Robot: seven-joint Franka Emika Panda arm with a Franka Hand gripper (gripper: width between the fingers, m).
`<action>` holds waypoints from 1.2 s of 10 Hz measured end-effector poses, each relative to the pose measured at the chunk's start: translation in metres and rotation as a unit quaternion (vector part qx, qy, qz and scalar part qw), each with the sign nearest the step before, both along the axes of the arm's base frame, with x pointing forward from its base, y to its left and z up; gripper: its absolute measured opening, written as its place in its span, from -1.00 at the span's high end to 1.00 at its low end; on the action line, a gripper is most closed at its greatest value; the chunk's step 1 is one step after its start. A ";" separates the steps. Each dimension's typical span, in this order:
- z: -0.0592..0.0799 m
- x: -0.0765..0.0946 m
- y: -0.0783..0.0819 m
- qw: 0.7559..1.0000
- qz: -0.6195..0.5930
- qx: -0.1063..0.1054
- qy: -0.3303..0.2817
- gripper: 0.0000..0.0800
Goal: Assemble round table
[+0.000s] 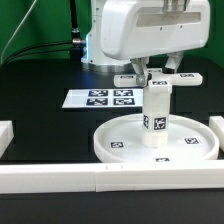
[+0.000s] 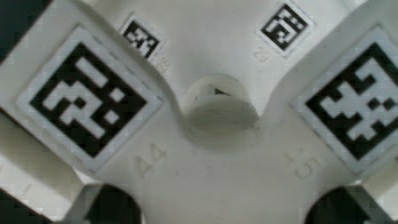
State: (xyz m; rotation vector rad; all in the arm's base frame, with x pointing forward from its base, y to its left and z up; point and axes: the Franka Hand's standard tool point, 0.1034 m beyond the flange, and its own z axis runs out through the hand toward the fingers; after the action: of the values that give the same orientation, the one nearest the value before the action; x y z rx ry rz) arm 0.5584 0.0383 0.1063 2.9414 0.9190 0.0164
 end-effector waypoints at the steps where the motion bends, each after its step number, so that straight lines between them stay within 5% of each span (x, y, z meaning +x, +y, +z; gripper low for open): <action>1: 0.000 -0.001 0.002 0.998 -0.064 0.006 -0.001 -0.11; 4: -0.001 -0.001 0.002 0.968 -0.249 0.023 -0.004 -0.11; 10: -0.001 -0.001 0.003 0.906 -0.423 0.030 -0.009 -0.11; 12: -0.002 -0.002 0.003 0.840 -0.540 0.050 -0.010 -0.11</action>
Offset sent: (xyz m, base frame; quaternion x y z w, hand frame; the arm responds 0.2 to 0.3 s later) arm -0.0059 0.0163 -0.0058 0.0657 -0.0024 0.3284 0.9423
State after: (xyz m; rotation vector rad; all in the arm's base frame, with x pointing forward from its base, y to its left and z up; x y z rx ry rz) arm 0.5562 0.0412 0.1045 3.0608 -0.8427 0.0394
